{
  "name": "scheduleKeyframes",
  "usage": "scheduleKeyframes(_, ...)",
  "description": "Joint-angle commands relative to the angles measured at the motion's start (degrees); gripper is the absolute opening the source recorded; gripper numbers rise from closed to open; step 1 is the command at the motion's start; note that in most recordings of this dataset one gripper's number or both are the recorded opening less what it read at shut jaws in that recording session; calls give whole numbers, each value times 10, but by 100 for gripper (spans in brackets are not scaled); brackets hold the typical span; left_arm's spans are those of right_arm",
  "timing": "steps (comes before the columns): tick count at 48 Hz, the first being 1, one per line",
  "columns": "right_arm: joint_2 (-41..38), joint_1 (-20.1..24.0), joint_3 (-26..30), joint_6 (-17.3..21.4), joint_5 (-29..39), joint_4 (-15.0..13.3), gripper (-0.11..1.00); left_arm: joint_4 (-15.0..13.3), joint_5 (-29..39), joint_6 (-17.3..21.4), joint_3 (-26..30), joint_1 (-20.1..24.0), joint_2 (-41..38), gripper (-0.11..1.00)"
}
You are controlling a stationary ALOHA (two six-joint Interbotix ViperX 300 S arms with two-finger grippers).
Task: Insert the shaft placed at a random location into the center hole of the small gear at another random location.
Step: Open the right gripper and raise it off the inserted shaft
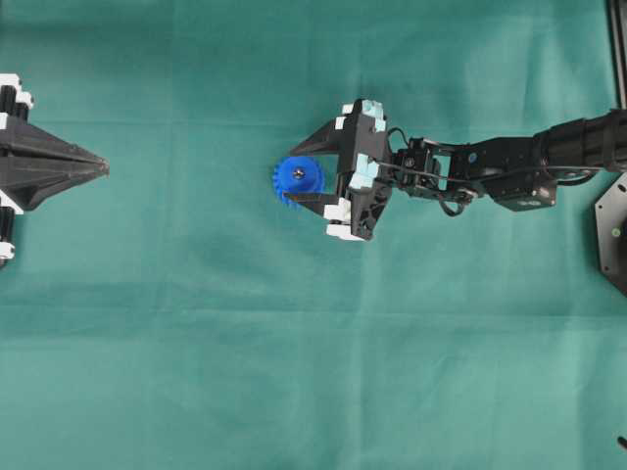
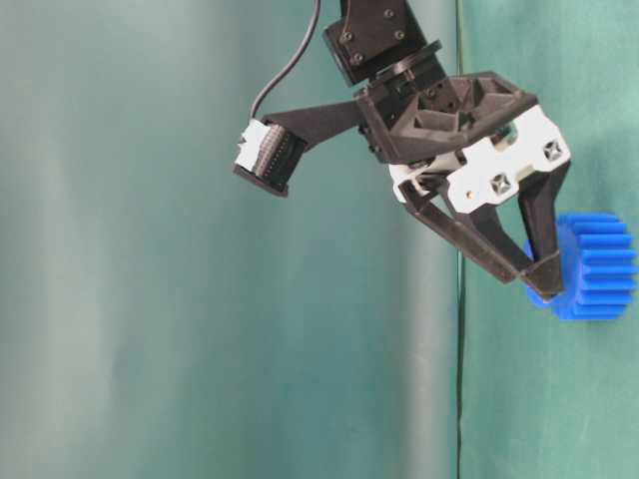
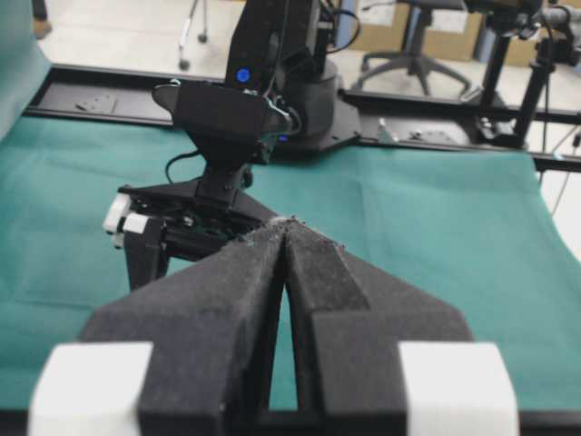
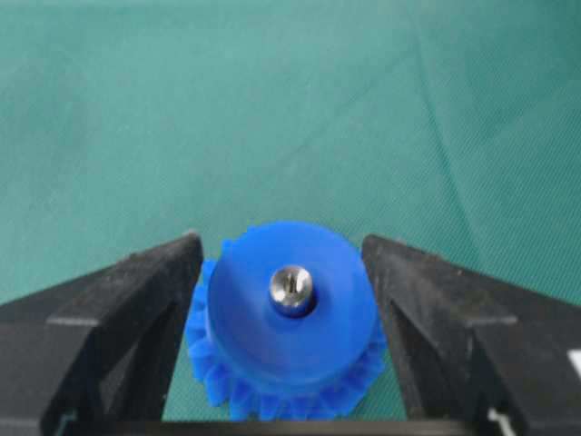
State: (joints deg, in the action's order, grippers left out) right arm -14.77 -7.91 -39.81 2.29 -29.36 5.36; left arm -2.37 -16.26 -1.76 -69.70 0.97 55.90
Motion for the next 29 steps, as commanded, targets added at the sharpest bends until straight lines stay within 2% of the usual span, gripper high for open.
scheduleKeyframes(1, 31, 2, 11, 1, -2, 0, 72, -1, -2, 0, 6, 1, -2, -1)
scheduleKeyframes(12, 88, 3, 6, -4, 16, -6, 72, -1, -2, 0, 6, 1, -3, -1)
scheduleKeyframes(29, 109, 9, -11, -3, 27, -6, 72, -1, -2, 0, 6, 1, -3, -1)
